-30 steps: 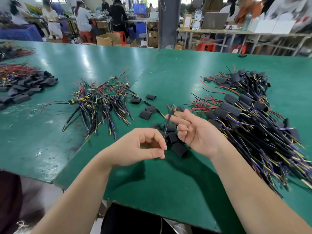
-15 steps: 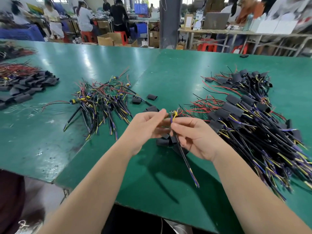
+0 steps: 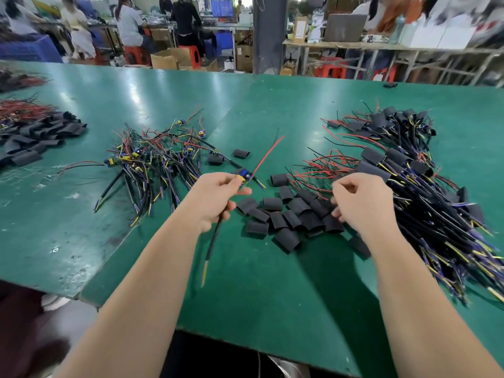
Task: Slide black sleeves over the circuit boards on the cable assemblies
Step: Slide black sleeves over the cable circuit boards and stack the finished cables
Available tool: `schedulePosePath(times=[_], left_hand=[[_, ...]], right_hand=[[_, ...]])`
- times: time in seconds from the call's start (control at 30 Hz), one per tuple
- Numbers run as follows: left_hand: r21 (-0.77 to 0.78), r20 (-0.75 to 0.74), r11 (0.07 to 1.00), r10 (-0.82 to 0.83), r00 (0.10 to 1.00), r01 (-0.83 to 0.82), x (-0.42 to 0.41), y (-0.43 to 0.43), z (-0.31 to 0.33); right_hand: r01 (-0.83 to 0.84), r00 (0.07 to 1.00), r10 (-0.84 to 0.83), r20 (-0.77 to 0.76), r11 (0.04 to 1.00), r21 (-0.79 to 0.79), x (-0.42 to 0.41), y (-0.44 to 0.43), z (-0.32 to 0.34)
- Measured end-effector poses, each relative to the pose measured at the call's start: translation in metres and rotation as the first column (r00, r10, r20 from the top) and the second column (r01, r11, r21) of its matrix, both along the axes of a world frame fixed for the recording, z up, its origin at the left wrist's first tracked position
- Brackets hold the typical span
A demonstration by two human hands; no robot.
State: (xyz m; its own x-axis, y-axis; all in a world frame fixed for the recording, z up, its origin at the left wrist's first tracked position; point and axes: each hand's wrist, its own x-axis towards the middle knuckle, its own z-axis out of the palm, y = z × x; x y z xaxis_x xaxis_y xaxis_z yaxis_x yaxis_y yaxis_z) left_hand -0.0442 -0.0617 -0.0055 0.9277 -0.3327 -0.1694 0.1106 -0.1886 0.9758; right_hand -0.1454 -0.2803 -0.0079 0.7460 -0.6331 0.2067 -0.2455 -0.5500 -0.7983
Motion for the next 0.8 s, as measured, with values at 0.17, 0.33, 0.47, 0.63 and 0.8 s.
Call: schedulePosePath(times=[0.17, 0.33, 0.47, 0.63, 0.8], left_hand=[[0.11, 0.047, 0.994, -0.004, 0.999, -0.001, 0.009, -0.002, -0.016], [-0.107, 0.058, 0.994, 0.026, 0.998, -0.019, 0.008, 0.002, -0.029], [-0.246, 0.07, 0.969, 0.005, 0.998, 0.013, 0.009, 0.012, -0.03], [-0.192, 0.163, 0.979, -0.036, 0.986, 0.068, 0.004, 0.011, -0.033], [-0.151, 0.208, 0.985, -0.052, 0.977, 0.084, 0.002, 0.011, -0.036]], right_hand=[[-0.051, 0.985, 0.002, -0.175, 0.96, -0.274, -0.006, 0.002, -0.002], [-0.093, 0.965, 0.007, -0.263, 0.943, -0.319, -0.009, 0.005, -0.001], [-0.143, 0.904, -0.032, -0.427, 0.917, -0.373, -0.008, 0.015, -0.007], [-0.32, 0.886, 0.152, -0.438, 0.884, -0.34, -0.003, 0.024, -0.016], [-0.254, 0.93, 0.161, -0.33, 0.932, -0.259, -0.004, 0.028, -0.015]])
